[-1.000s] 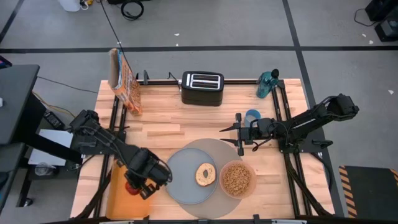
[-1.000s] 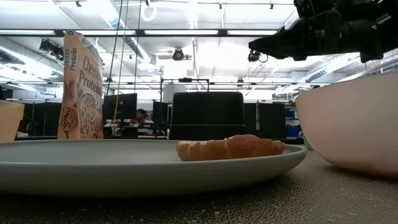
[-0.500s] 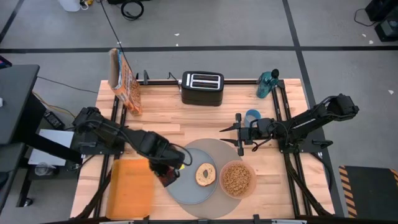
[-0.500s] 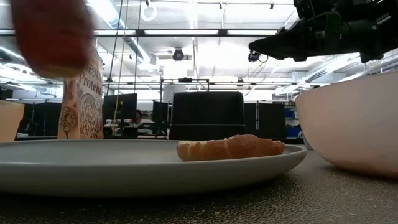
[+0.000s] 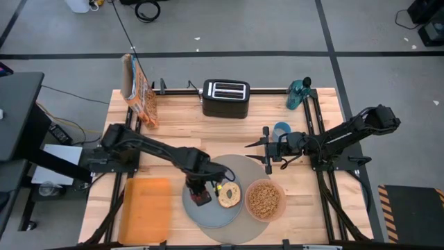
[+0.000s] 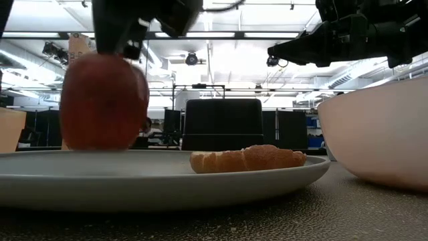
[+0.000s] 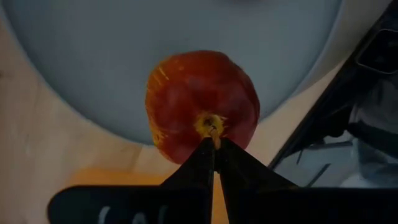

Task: Arrange a breakfast setting
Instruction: Put apple on the blue plate

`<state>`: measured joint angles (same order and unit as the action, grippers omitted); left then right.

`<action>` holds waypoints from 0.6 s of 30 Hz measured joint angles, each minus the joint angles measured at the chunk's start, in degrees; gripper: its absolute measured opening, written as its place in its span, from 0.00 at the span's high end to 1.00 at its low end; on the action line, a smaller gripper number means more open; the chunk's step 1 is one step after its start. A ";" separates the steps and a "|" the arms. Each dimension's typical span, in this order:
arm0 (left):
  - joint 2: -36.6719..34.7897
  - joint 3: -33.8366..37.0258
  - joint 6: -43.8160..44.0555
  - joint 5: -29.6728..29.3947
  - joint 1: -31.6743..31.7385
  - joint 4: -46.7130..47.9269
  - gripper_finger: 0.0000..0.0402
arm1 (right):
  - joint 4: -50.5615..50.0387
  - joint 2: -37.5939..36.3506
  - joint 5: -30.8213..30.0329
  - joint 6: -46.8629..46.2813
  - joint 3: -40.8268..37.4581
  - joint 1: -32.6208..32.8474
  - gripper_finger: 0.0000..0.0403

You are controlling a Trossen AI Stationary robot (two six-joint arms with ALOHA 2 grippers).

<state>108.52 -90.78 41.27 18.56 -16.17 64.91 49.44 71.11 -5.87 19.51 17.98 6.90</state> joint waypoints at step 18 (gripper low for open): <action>3.98 -0.04 -7.25 0.70 1.77 -0.35 0.95 | -0.17 0.00 0.00 -1.36 -0.11 0.02 0.59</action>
<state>112.51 -90.83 34.02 19.26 -14.39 64.55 49.28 71.11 -5.87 18.15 17.87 6.92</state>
